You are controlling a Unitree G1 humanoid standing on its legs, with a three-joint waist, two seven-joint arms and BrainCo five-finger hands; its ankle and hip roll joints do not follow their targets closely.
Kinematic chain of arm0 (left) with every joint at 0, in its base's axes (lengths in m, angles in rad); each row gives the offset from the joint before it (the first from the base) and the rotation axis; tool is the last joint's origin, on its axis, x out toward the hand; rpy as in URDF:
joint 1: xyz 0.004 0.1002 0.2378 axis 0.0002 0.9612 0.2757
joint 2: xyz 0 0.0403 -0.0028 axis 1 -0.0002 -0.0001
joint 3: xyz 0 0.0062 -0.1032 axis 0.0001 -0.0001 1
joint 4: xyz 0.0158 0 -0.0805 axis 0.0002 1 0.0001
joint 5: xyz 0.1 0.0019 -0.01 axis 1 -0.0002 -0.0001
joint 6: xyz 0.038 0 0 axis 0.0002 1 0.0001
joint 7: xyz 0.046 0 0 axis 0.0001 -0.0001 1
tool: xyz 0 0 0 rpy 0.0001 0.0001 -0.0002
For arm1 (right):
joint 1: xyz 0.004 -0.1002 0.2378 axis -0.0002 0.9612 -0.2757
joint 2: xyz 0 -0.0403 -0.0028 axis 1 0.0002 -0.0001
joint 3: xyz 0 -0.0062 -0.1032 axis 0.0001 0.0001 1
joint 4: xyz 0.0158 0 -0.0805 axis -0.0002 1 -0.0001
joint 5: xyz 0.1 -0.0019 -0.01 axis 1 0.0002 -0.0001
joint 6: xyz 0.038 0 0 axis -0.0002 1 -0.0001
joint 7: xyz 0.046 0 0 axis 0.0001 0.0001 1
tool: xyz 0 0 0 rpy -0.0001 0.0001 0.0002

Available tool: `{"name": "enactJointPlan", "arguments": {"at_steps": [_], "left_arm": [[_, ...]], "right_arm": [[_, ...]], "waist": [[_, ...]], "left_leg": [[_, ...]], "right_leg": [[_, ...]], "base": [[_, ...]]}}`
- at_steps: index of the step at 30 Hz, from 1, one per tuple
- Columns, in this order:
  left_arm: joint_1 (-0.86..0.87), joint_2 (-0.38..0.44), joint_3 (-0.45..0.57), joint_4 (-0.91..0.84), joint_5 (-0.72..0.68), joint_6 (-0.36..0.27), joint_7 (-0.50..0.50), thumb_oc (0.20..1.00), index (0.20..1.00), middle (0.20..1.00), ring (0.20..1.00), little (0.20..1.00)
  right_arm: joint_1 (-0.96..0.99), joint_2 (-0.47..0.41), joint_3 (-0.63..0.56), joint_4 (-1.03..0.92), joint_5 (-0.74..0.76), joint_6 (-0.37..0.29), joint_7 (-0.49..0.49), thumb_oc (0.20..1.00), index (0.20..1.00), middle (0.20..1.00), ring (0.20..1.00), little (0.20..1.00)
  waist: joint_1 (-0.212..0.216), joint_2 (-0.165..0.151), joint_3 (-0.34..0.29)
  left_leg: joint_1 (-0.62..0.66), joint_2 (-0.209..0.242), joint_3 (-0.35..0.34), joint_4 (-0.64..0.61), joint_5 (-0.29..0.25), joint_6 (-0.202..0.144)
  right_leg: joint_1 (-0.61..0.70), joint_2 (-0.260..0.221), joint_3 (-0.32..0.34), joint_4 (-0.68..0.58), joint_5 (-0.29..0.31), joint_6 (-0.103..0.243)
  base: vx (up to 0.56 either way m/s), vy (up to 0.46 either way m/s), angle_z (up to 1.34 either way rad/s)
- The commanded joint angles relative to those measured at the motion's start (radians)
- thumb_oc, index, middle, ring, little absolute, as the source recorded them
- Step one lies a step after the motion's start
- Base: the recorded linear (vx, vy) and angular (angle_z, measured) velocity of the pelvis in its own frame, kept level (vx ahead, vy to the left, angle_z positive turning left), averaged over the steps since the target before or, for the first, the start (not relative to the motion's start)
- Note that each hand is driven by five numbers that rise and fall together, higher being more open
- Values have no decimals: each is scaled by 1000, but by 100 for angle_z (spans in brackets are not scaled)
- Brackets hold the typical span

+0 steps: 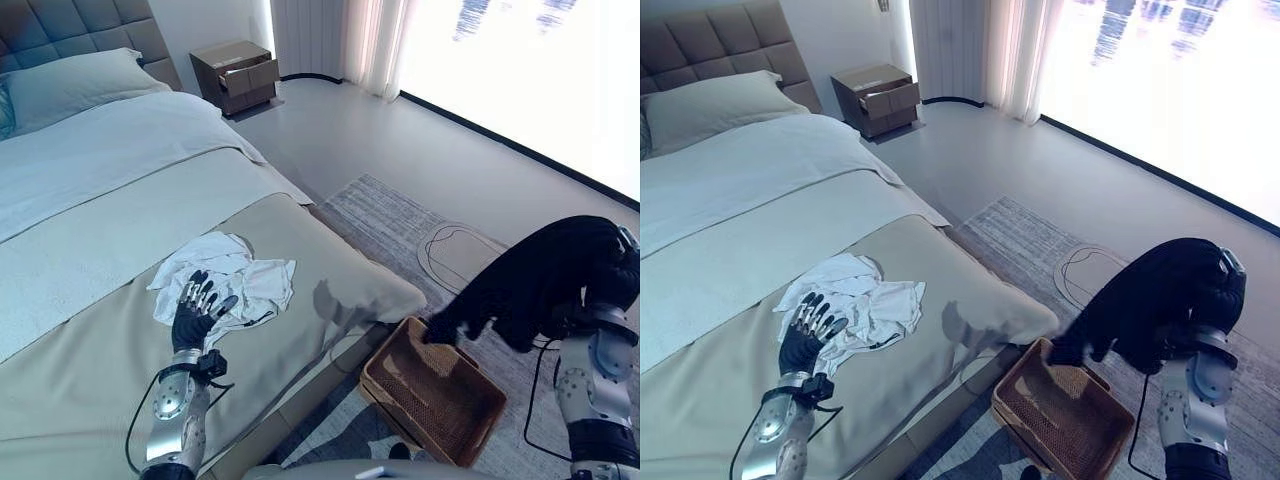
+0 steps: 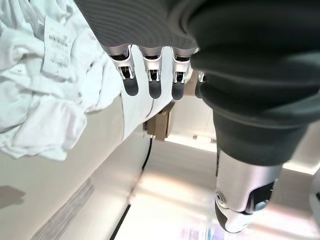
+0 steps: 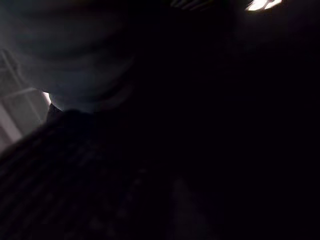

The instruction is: Pick up clothes into the bucket

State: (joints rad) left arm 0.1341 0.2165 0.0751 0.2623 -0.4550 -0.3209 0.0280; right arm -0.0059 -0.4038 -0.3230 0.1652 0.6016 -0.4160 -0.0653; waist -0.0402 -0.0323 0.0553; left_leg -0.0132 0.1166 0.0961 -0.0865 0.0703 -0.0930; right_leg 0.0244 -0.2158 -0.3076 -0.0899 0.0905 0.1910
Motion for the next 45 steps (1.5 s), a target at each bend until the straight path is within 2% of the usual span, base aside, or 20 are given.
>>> {"name": "enactJointPlan", "arguments": {"at_steps": [1,6,7,17,25,35,39,45], "left_arm": [[-53,40,59,-18,11,-86,25,1000,1000,1000,1000,1000],[-51,43,73,-27,41,-98,38,1000,1000,1000,1000,1000],[-53,44,66,-22,49,-105,44,1000,1000,1000,1000,1000],[-59,48,67,-29,59,-124,59,1000,1000,1000,1000,1000],[-52,58,66,-48,48,-135,60,1000,1000,1000,1000,1000],[-52,62,51,-78,39,-135,48,1000,1000,1000,1000,1000],[-63,64,42,-99,25,-141,43,1000,1000,1000,1000,1000],[-116,84,-4,-178,-21,-171,57,1000,1000,1000,1000,1000]], "right_arm": [[-54,-8,-29,-79,-11,-65,15,200,200,200,200,200],[-16,16,-7,-16,-43,-48,14,200,200,200,200,200],[-8,35,21,85,-40,-47,3,200,200,200,200,200],[-9,73,91,360,-51,-22,-20,200,200,200,200,200],[-48,65,57,496,10,-32,-50,200,200,200,200,200],[-76,30,34,574,5,-28,-80,200,200,200,200,200],[-99,23,58,585,-6,-22,-79,200,200,200,200,200],[-225,3,139,568,-28,-19,-117,200,200,200,200,200]], "waist": [[-1,-52,2],[-2,-53,7],[-1,-53,10],[4,-49,28],[6,-40,62],[1,-32,97],[1,-30,124],[7,-12,237]], "left_leg": [[-1,-14,2,65,-81,15],[-4,-16,3,69,-81,16],[-6,-16,3,71,-83,18],[-22,-21,-1,82,-84,20],[-52,-35,-10,107,-92,26],[-82,-47,-10,126,-101,33],[-109,-51,-12,148,-104,35],[-261,-49,-28,253,-107,45]], "right_leg": [[-41,-6,36,41,20,5],[-44,-7,36,42,21,5],[-45,-9,35,43,22,5],[-56,-15,32,47,24,7],[-70,-30,28,66,19,9],[-101,-45,32,91,17,12],[-124,-49,36,105,16,12],[-280,-76,60,212,7,-2]], "base": [[0,0,0],[0,0,0],[0,0,0],[0,0,0],[0,0,0],[-4,2,0],[-65,4,2],[-168,21,3]]}}
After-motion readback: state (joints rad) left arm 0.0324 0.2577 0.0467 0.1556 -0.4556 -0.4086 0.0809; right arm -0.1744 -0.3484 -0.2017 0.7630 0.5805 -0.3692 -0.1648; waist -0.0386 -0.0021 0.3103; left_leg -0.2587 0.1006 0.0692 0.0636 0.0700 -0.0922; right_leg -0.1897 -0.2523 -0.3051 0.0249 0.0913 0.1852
